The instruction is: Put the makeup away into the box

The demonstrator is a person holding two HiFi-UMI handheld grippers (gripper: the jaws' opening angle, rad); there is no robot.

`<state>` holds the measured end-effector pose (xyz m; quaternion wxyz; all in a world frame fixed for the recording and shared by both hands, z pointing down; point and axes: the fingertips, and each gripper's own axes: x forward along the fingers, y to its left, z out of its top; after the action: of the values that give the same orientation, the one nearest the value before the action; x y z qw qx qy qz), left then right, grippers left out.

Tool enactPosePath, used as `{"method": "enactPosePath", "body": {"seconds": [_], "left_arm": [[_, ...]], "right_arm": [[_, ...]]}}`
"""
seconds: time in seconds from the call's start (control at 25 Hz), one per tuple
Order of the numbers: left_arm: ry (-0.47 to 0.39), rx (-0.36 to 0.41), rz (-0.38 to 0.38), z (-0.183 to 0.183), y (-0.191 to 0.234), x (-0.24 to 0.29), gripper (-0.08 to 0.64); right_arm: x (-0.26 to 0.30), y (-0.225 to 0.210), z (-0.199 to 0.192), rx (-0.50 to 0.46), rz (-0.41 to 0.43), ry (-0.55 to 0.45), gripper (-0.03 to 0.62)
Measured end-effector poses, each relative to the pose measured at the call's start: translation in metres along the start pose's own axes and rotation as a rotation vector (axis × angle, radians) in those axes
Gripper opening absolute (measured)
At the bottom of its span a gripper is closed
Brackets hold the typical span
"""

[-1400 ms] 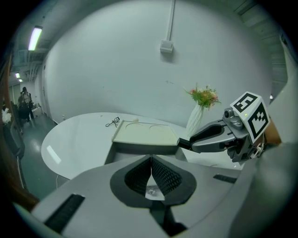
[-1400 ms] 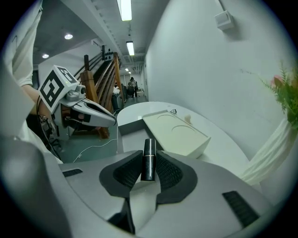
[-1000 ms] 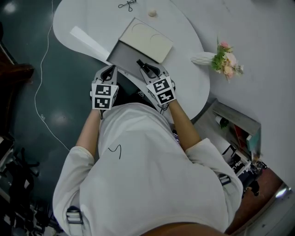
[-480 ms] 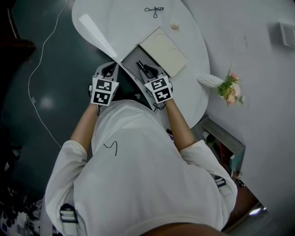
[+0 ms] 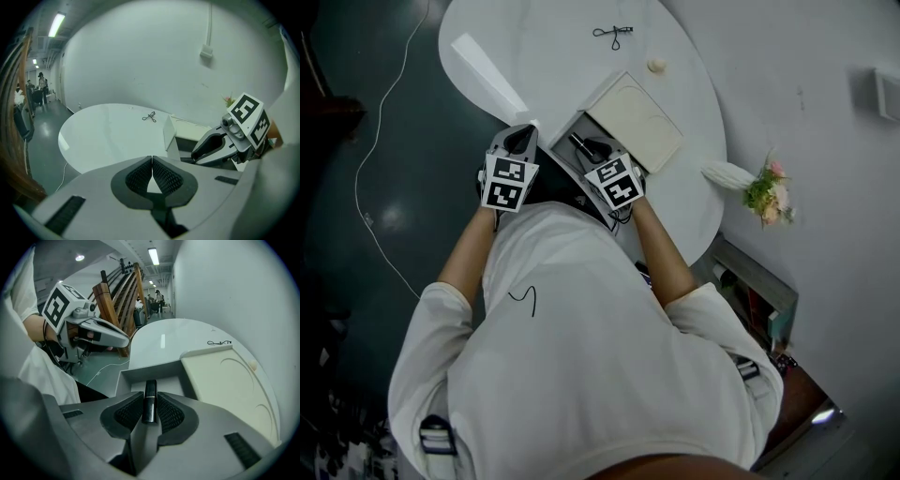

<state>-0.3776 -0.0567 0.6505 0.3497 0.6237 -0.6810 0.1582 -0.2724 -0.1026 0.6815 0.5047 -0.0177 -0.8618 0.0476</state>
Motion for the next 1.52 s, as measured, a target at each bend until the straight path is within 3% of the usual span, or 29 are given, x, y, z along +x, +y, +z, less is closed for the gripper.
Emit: {"method": "enactPosePath", "body": {"seconds": [0.36, 0.48, 0.64, 0.76, 0.92, 1.0, 1.24, 1.52], "left_arm": [[0.026, 0.075, -0.054, 0.015, 0.017, 0.016, 0.02], [0.042, 0.091, -0.073, 0.018, 0.014, 0.017, 0.02], [0.052, 0.108, -0.103, 0.02, 0.003, 0.018, 0.02], [0.048, 0.115, -0.123, 0.023, -0.009, 0.017, 0.02], [0.026, 0.114, -0.141, 0.032, -0.03, 0.014, 0.02], [0.015, 0.118, -0.154, 0.04, -0.039, 0.016, 0.02], [-0.007, 0.169, -0.215, 0.056, -0.092, 0.016, 0.02], [-0.003, 0.213, -0.304, 0.051, -0.178, 0.021, 0.02]], "right_arm": [[0.016, -0.003, -0.008, 0.033, -0.016, 0.078, 0.091], [0.015, -0.006, -0.006, 0.062, -0.028, 0.058, 0.1], [0.007, -0.007, -0.001, 0.111, -0.057, 0.012, 0.162], [-0.006, -0.011, 0.004, 0.142, -0.091, -0.05, 0.158], [-0.033, -0.016, -0.006, 0.192, -0.144, -0.097, 0.095], [-0.049, -0.024, -0.014, 0.235, -0.202, -0.133, 0.004], [-0.108, -0.044, -0.045, 0.446, -0.304, -0.265, -0.002], [-0.162, -0.056, -0.094, 0.517, -0.44, -0.336, -0.002]]}}
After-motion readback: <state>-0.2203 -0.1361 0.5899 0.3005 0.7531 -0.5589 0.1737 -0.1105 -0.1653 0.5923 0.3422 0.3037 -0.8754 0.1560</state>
